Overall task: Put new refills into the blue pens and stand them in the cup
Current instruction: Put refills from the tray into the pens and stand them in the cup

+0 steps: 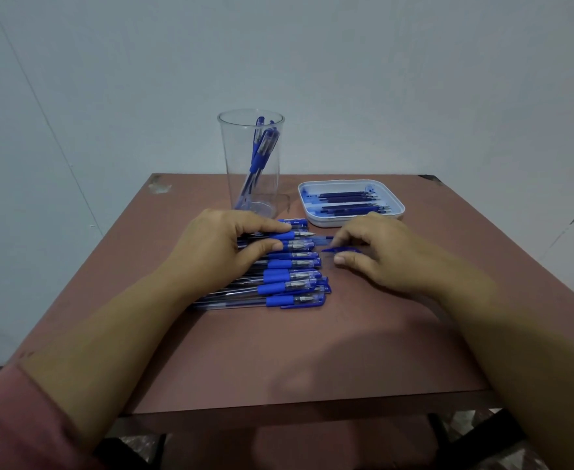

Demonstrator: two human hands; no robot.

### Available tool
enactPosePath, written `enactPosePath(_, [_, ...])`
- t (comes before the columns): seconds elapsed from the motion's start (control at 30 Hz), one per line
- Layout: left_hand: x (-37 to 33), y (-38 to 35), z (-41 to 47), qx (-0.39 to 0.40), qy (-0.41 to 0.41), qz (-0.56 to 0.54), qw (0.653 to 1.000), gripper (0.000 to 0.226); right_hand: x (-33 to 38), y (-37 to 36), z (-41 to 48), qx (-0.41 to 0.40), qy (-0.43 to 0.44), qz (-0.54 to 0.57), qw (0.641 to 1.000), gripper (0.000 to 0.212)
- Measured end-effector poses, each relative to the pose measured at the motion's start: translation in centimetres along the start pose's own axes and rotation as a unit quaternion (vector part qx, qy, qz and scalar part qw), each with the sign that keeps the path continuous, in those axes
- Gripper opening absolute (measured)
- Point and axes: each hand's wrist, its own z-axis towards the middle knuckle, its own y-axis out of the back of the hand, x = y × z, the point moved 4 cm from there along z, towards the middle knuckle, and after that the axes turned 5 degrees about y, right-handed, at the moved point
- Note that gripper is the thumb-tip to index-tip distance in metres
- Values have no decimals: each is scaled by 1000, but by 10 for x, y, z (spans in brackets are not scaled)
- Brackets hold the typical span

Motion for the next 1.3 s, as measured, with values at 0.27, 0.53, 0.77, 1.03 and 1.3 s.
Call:
enactPosePath(0.27, [-1, -1, 0, 3, -7, 4, 1000, 28, 16, 1, 6, -145, 27, 53, 988, 17])
enactPosePath(0.53, [-7, -1, -1, 6, -23, 5, 1000, 31, 28, -9, 15, -175, 55, 79, 980, 20])
enactPosePath(0.77, [-12, 0, -3, -23, -47, 9, 999, 28, 32, -13, 17, -191, 71, 100, 974, 21])
enactPosePath(1.03, [-17, 2, -1, -56, -59, 11, 997, 24, 35, -12, 21, -222, 97, 81, 967, 17])
enactPosePath(1.3, [-19, 4, -5, 33, -3, 118, 993, 62, 13, -5, 19, -204, -9, 177, 963, 14])
